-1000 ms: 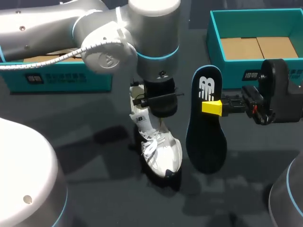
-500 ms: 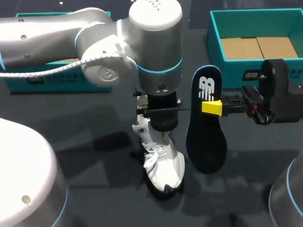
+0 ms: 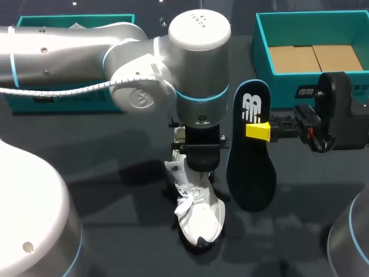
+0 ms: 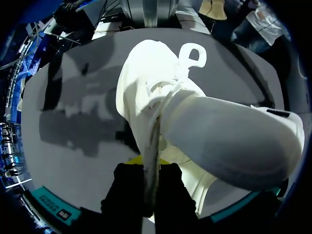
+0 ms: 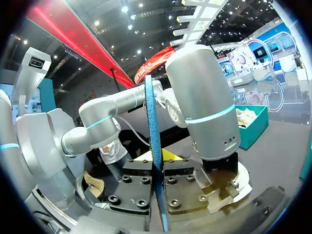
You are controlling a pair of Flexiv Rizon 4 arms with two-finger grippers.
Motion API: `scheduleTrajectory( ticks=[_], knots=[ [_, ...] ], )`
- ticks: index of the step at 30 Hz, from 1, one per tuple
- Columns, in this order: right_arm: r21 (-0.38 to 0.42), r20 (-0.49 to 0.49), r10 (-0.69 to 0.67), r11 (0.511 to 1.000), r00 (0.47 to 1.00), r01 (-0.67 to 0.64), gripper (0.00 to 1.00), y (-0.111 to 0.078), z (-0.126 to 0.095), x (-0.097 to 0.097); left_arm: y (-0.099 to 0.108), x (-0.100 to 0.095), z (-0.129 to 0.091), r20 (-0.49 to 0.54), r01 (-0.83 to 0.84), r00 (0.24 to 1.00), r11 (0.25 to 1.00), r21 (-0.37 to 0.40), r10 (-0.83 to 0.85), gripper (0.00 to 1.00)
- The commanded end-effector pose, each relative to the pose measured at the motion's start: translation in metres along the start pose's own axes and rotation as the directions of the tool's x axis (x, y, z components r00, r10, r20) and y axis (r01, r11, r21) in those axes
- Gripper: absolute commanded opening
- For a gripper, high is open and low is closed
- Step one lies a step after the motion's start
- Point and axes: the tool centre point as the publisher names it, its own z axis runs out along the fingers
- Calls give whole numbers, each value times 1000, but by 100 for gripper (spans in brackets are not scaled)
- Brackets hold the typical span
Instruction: Take the shoe out of the shoebox, open the shoe tongue, remove and reinsert the insole, then place the shoe into the shoebox
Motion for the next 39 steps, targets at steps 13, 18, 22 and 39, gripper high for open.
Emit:
scheduleTrajectory(
  ticks=[13,18,22,39],
  knots=[
    [0,4,1,1000,1000,-1,0,0,1,1,3,-23,35,-73,-6,997,1000,20,7,0],
    [0,4,1,1000,1000,-1,0,0,1,1,3,-26,39,-74,-25,997,1000,17,26,0],
    [0,4,1,1000,1000,-1,0,0,1,1,3,-27,41,-65,-38,997,999,20,39,26],
    [0,4,1,1000,1000,-1,0,0,1,1,16,-15,-60,408,46,913,987,-156,22,100]
  ],
)
